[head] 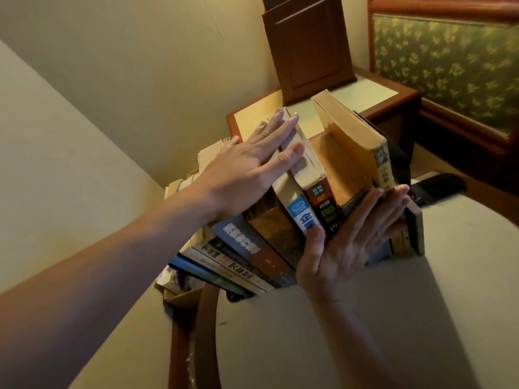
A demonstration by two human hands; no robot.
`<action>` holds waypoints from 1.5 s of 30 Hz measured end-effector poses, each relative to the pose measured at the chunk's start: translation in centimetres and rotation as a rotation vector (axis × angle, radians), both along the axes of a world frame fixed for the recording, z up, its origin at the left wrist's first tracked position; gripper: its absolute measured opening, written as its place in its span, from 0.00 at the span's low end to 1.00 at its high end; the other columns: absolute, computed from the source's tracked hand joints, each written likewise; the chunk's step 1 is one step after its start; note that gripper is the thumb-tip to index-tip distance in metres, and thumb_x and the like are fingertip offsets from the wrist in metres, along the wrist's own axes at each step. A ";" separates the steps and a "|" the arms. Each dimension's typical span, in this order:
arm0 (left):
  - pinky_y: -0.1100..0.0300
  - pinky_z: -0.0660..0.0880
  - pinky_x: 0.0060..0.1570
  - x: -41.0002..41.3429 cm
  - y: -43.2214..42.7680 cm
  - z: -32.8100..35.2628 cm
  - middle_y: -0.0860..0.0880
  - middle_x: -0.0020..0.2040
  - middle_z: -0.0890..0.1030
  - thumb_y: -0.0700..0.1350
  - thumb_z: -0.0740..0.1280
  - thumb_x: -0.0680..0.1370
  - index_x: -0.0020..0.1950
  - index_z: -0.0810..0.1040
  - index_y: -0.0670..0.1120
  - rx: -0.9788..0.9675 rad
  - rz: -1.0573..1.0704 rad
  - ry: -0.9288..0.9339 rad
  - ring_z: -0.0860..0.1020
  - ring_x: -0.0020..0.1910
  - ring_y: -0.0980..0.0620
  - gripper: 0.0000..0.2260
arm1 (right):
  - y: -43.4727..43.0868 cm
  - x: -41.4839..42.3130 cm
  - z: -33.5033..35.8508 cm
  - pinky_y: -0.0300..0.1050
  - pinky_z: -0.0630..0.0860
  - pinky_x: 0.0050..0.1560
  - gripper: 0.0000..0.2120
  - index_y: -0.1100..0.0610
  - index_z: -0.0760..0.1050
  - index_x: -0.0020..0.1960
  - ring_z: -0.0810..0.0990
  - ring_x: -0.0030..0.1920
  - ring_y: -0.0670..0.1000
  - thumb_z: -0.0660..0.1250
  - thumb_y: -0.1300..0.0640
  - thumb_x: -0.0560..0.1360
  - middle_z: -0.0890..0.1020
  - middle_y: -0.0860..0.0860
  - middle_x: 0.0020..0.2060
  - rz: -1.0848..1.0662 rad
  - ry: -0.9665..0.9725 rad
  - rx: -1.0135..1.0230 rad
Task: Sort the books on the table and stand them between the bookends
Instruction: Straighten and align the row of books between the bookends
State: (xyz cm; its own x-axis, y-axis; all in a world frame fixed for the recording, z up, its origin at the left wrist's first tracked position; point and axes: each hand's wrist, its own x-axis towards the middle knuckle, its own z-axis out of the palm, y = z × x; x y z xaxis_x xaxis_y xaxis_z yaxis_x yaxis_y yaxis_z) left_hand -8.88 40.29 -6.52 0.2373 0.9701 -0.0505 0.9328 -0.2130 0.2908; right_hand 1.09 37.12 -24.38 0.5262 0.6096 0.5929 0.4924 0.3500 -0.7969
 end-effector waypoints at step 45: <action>0.42 0.52 0.78 0.6 -0.2 0.1 0.64 0.80 0.50 0.68 0.47 0.78 0.77 0.52 0.70 0.024 0.041 -0.037 0.50 0.79 0.60 0.27 | 0.9 1.8 -0.7 0.76 0.50 0.72 0.39 0.61 0.42 0.80 0.46 0.78 0.70 0.57 0.48 0.78 0.50 0.73 0.76 0.159 -0.050 0.041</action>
